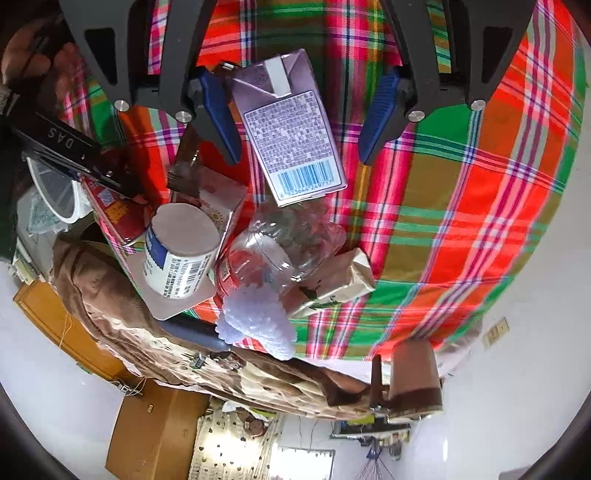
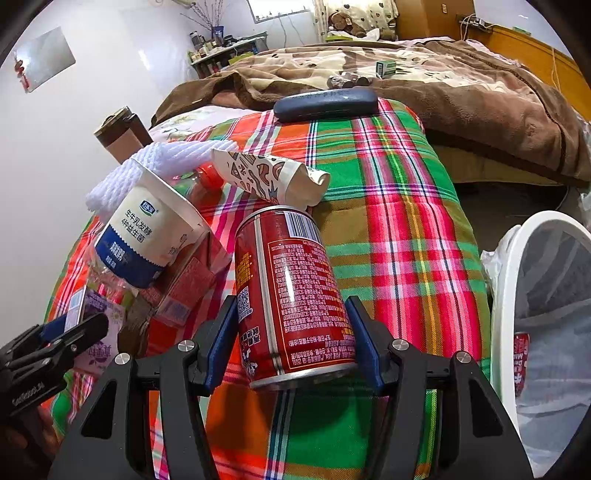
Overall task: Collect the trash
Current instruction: 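Grasp the red can with the right tool while the left tool grasps the purple carton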
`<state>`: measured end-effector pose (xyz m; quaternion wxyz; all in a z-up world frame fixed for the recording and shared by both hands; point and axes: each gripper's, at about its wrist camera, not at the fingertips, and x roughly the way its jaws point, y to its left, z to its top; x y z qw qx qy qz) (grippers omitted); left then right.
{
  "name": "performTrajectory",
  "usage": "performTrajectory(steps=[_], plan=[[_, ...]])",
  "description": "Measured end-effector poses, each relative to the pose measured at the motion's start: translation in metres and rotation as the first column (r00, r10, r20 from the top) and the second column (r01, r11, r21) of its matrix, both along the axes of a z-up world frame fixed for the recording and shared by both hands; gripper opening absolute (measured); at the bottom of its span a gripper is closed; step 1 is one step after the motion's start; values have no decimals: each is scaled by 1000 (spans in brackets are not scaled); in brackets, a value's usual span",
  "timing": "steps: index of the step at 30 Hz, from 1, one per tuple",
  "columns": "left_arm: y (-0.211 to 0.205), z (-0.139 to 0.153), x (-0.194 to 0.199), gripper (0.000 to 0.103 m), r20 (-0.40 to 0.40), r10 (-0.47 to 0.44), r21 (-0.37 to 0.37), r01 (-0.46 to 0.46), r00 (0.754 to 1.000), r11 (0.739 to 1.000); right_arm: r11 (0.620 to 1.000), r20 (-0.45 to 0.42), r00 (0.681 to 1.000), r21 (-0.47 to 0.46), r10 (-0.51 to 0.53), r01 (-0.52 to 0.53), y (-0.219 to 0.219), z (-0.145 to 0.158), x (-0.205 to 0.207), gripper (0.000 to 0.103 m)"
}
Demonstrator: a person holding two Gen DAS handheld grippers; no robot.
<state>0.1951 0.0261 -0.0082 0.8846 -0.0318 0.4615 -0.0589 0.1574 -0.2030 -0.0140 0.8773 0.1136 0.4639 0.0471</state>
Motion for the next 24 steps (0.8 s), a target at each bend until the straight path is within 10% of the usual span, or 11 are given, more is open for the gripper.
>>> performTrajectory(steps=[6, 9, 24], plan=[[9, -13, -2, 61, -24, 32, -26, -32, 999, 999, 1000, 12, 1000, -14, 10, -10, 3, 0, -5, 59], [12, -14, -5, 38, -17, 38, -26, -39, 999, 999, 1000, 26, 1000, -19, 15, -15, 4, 1, -7, 59], [3, 7, -27, 37, 65, 15, -39, -12, 998, 999, 1000, 90, 996, 13, 14, -15, -8, 10, -30, 57]])
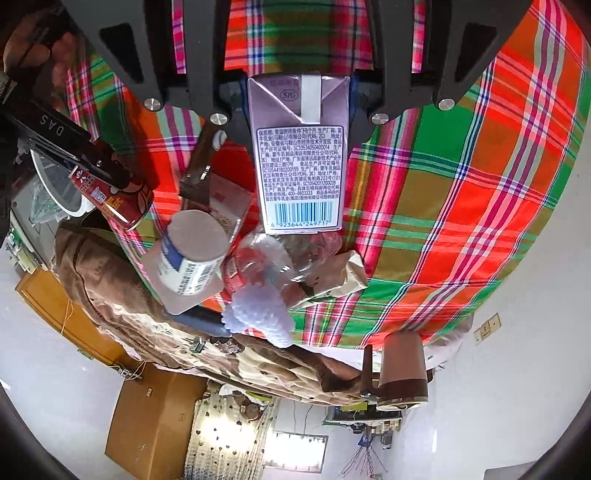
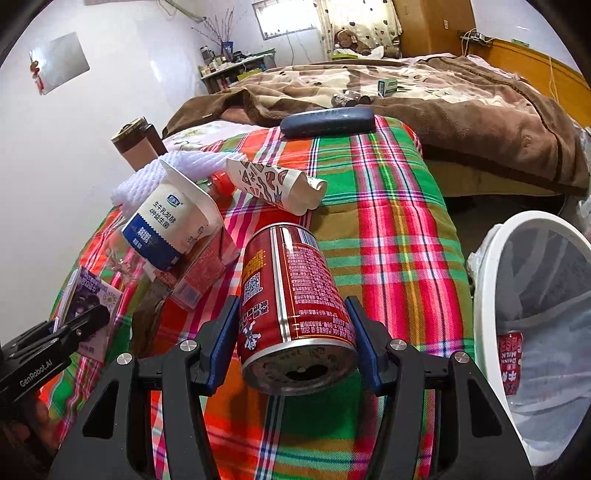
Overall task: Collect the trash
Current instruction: 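Grasp the red can with the right tool while the left tool grasps the purple carton, then carry can and carton over the white bin and release both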
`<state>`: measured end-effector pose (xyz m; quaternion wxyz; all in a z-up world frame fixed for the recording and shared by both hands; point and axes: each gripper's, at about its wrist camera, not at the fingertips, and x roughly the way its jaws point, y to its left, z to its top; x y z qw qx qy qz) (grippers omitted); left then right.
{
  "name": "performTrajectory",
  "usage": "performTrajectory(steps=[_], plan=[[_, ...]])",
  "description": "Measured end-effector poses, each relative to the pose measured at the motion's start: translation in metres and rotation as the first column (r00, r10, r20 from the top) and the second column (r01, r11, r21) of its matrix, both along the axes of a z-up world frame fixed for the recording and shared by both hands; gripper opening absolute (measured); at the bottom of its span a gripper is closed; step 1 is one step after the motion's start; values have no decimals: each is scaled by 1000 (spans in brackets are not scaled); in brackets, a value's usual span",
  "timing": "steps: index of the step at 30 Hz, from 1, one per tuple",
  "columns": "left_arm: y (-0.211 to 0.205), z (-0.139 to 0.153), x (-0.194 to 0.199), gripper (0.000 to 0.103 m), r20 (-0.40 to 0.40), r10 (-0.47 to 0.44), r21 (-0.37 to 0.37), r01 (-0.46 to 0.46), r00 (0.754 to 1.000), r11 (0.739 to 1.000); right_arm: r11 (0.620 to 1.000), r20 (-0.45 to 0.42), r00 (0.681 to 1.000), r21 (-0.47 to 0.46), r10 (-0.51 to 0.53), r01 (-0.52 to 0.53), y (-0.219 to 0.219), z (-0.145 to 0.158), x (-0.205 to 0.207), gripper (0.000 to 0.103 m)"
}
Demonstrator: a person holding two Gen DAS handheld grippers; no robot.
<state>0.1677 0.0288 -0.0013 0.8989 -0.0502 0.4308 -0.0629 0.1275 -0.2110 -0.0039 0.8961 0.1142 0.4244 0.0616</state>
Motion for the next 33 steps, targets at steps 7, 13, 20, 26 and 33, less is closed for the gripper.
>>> performTrajectory(steps=[7, 13, 20, 26, 33], plan=[[-9, 11, -12, 37, 36, -20, -4, 21, 999, 1000, 999, 46, 999, 32, -5, 4, -7, 6, -13, 56], [-17, 19, -20, 37, 59, -38, -7, 38, 998, 999, 998, 93, 995, 54, -25, 20, -16, 12, -27, 54], [-39, 29, -30, 37, 88, -87, -3, 87, 992, 996, 997, 139, 989, 67, -44, 35, -28, 20, -44, 54], [-66, 34, -35, 37, 101, -151, 1, 151, 983, 988, 994, 154, 984, 76, -86, 75, -48, 27, -57, 54], [-110, 42, -39, 37, 116, -249, 5, 250, 962, 968, 988, 168, 975, 71, -146, 136, -76, 31, -70, 54]])
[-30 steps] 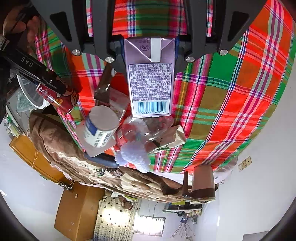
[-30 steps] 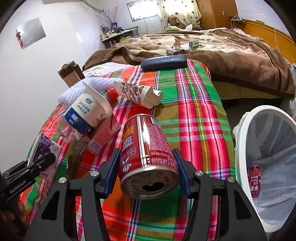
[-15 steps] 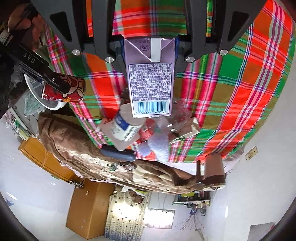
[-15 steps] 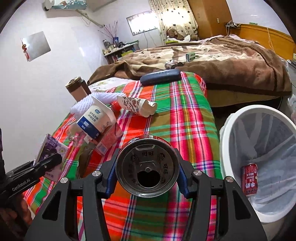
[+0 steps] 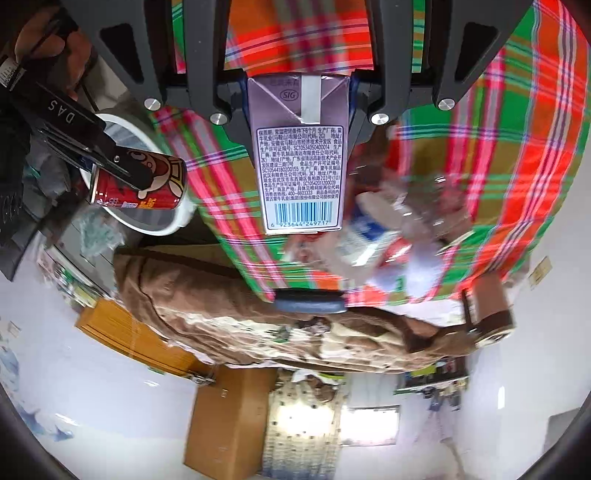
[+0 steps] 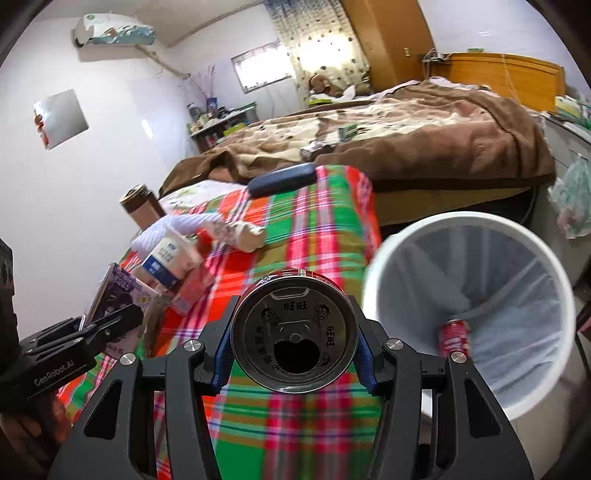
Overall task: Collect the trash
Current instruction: 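Carry can and carton over the white bin and release both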
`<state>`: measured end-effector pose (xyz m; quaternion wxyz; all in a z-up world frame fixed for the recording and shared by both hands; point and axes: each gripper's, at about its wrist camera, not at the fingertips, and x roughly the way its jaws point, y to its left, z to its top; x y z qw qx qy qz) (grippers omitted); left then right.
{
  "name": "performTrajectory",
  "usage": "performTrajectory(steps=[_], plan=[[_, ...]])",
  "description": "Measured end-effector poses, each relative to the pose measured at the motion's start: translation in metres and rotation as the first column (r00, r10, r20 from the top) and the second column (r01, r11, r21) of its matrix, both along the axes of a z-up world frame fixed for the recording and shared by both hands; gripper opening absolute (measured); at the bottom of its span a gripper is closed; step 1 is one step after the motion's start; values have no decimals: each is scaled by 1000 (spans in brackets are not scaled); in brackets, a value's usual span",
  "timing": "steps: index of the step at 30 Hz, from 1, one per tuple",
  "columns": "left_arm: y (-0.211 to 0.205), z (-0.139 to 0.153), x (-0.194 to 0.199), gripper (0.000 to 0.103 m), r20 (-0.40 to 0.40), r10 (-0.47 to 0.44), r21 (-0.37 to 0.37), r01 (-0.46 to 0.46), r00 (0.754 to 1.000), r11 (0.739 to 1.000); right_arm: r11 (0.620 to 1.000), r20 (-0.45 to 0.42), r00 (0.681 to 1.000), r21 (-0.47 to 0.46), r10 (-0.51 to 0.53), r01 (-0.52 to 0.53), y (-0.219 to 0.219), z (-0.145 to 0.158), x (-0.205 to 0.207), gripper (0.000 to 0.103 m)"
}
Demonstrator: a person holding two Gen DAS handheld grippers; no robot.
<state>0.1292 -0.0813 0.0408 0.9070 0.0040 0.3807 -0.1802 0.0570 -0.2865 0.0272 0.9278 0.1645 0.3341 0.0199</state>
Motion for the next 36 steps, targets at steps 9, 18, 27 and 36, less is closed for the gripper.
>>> performTrajectory(steps=[9, 18, 27, 36], plan=[[-68, 1, -2, 37, -1, -128, 3, 128, 992, 992, 994, 20, 995, -46, -98, 99, -37, 5, -14, 54], [-130, -5, -3, 37, -19, -242, 0, 242, 970, 970, 978, 6, 983, -98, -182, 182, -77, 5, -22, 54], [-180, -15, 3, 37, -41, -329, -5, 329, 943, 944, 962, -49, 969, -140, -242, 233, -107, -3, -23, 54], [-207, -35, 6, 37, -91, -368, 12, 371, 925, 929, 960, -134, 957, -150, -258, 237, -120, -23, -20, 55]])
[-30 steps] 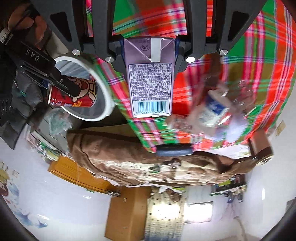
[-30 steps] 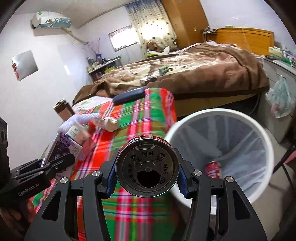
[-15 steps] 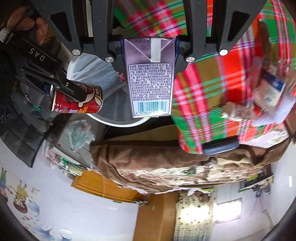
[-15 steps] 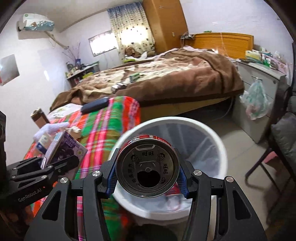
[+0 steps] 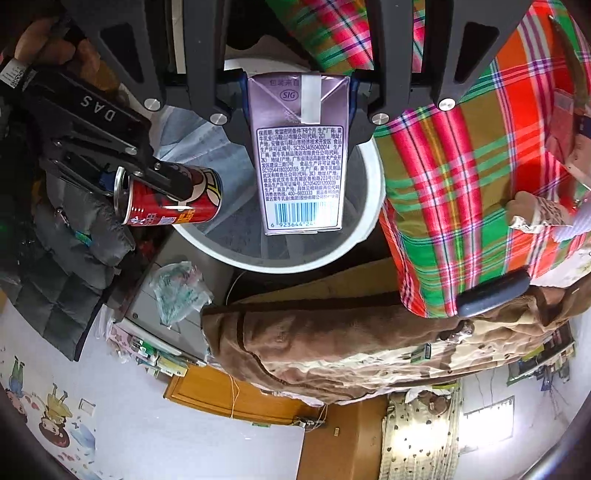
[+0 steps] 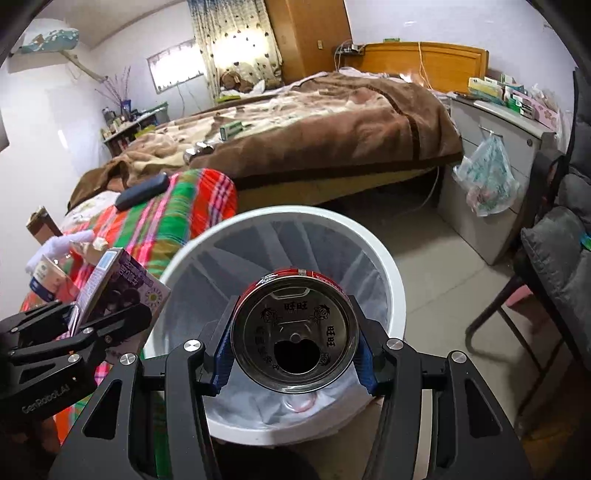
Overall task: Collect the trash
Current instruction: 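Carry can and carton over the white bin and release both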
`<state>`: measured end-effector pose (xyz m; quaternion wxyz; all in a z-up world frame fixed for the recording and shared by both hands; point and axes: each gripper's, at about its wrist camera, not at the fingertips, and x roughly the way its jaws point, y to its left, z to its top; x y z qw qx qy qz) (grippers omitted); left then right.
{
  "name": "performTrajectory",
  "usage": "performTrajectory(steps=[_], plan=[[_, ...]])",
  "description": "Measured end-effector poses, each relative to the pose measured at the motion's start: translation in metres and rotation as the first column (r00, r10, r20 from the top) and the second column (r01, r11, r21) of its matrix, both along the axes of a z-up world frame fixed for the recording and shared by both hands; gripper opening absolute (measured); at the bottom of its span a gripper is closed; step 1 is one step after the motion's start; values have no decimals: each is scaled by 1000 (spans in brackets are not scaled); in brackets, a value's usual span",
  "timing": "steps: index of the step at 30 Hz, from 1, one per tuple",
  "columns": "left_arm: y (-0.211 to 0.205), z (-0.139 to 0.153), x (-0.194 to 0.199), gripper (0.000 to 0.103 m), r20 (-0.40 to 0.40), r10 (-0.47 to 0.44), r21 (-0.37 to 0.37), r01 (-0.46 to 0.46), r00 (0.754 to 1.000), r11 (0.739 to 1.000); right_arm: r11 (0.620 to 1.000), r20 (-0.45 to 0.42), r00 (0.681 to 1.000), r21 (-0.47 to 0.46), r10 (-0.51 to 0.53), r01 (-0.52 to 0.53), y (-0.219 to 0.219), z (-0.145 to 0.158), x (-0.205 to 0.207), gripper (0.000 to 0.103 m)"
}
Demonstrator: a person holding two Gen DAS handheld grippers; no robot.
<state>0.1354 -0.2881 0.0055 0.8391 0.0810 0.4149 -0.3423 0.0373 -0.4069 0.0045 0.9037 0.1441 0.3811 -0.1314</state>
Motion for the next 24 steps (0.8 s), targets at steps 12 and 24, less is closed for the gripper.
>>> performTrajectory(steps=[12, 24], plan=[[2, -2, 3, 57, -3, 14, -13, -14, 1000, 1000, 1000, -22, 1000, -28, -11, 10, -3, 2, -3, 59], [40, 15, -4, 57, 31, 74, -46, -73, 997, 996, 1000, 5, 1000, -18, -8, 8, 10, 7, -5, 59]])
